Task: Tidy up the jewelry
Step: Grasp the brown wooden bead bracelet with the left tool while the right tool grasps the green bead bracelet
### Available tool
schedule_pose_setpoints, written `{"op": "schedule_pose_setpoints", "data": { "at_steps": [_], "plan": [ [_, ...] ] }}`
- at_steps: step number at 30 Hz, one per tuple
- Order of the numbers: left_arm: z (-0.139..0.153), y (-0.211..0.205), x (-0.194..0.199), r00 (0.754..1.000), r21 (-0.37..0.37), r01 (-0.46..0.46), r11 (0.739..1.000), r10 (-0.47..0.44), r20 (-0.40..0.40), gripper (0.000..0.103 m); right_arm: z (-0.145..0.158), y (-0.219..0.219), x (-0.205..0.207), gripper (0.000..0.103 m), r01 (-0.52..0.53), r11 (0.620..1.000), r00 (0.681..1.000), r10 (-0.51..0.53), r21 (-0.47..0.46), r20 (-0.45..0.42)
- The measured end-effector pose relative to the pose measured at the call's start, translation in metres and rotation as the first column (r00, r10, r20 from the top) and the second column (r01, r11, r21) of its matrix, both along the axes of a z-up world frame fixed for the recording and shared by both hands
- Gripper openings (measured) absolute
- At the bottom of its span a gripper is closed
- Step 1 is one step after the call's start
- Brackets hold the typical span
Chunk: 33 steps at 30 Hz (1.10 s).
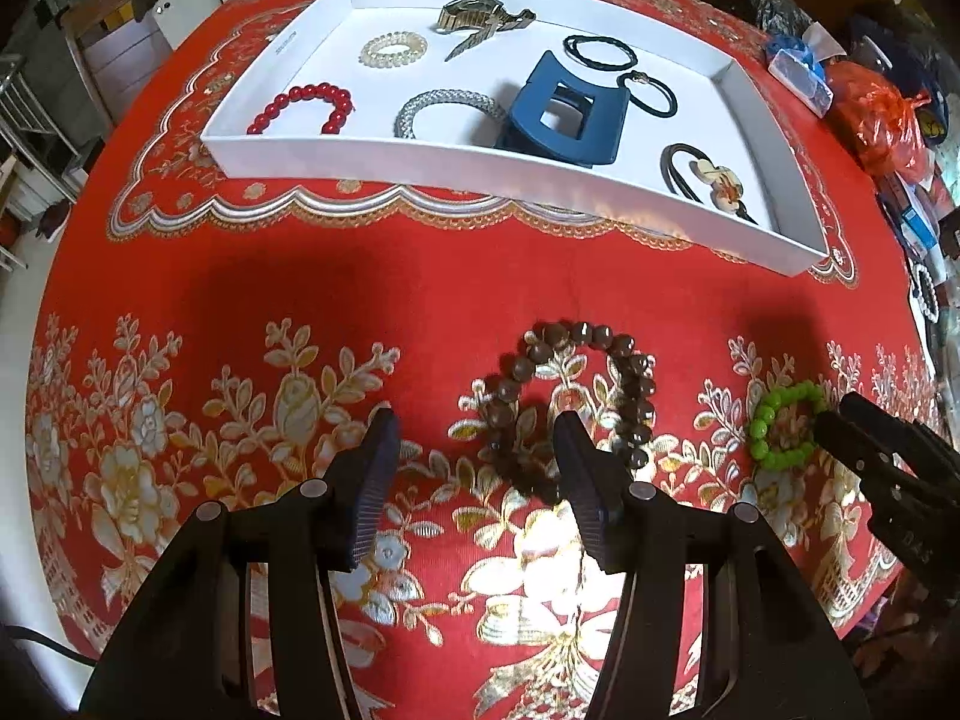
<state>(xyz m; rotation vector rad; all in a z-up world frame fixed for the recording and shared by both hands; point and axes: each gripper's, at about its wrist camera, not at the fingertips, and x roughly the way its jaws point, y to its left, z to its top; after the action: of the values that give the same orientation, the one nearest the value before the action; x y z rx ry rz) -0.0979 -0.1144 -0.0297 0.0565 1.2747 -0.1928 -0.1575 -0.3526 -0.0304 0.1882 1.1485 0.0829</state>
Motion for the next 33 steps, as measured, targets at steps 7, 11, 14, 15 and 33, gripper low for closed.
{"op": "schedule_pose_setpoints", "data": {
  "at_steps": [7, 11, 14, 15, 33],
  "plan": [
    [0.001, -0.010, 0.005, 0.999, -0.018, 0.047, 0.999, -0.047, 0.026, 0.018, -0.004, 0.010, 0.001, 0.009, -0.050, 0.994, 0.998, 0.053, -0.096, 0.026],
    [0.000, -0.011, 0.007, 0.998, -0.036, 0.062, 0.997, -0.061, 0.018, 0.007, -0.003, 0.006, 0.001, 0.009, -0.060, 0.995, 0.998, 0.063, -0.084, 0.026],
    [0.006, -0.010, 0.007, 0.998, -0.071, 0.058, 0.996, -0.057, 0.015, 0.007, 0.012, 0.002, -0.001, 0.009, -0.056, 0.997, 0.996, 0.059, -0.053, 0.063],
    [0.011, -0.010, 0.006, 0.998, -0.074, 0.062, 0.995, -0.060, 0.026, 0.007, 0.022, 0.001, -0.002, 0.009, -0.057, 0.997, 0.994, 0.062, -0.049, 0.087],
    [0.116, 0.000, 0.027, 0.971, -0.043, 0.093, 0.995, -0.081, 0.225, 0.007, 0.114, -0.005, 0.030, 0.009, -0.089, 0.996, 0.962, 0.084, 0.009, 0.261]
  ]
}}
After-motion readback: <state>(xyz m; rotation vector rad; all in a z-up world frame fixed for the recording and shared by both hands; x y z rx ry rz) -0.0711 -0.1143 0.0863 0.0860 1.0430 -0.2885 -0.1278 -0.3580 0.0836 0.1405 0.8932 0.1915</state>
